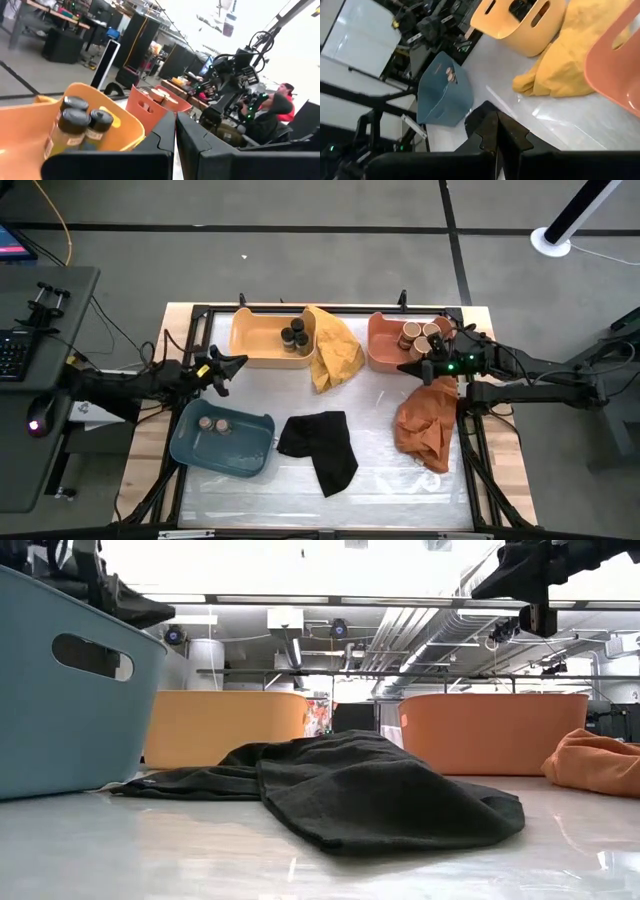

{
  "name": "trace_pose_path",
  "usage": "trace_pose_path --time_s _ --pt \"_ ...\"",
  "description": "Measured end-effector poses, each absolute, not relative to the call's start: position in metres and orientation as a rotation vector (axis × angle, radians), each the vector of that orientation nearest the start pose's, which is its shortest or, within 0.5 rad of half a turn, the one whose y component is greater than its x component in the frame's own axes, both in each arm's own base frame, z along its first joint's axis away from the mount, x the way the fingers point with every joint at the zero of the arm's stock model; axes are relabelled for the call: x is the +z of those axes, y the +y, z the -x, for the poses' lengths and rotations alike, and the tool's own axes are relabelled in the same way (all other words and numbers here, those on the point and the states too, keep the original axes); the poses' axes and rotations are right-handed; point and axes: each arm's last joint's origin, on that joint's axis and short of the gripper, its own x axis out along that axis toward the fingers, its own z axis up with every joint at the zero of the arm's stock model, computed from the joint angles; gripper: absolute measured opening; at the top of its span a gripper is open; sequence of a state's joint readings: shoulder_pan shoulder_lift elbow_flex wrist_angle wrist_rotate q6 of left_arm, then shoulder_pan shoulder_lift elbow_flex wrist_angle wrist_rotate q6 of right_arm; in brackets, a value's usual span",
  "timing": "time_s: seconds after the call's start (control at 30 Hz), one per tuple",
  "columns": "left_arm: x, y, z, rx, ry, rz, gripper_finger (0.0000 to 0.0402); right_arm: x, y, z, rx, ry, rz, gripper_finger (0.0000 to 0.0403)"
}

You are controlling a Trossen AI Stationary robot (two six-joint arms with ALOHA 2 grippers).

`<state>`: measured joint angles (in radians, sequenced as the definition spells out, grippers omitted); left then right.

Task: Sort spices by type
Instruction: Return to Home Position

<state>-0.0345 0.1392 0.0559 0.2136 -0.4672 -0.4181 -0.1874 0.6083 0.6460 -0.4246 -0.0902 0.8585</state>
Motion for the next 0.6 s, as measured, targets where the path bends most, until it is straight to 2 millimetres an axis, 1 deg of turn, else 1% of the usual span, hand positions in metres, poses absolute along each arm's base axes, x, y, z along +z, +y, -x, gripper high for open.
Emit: trace_pose_path --time_s 0.13,0.33,0.47,0.53,0.6 --pt "0.179 0.01 -0.1 0.395 -0.216 0.503 0.0 0.287 -0.021 -0.133 -0.19 0.351 -0.883 0.0" --pt "0.172 0.009 -0.1 0.39 -0.162 0.574 0.0 0.282 -0.017 -0.129 -0.107 0.44 -0.82 0.0" --pt "0.169 0.009 -0.1 0.4 -0.127 0.538 0.0 0.278 -0.015 -0.12 -0.074 0.502 -0.763 0.0" --pt "0.169 0.009 -0.1 0.401 -0.123 0.514 0.0 0.275 -0.014 -0.115 -0.061 0.49 -0.727 0.0" --pt "0.169 0.009 -0.1 0.401 -0.12 0.494 0.0 0.266 -0.014 -0.112 -0.051 0.45 -0.707 0.0"
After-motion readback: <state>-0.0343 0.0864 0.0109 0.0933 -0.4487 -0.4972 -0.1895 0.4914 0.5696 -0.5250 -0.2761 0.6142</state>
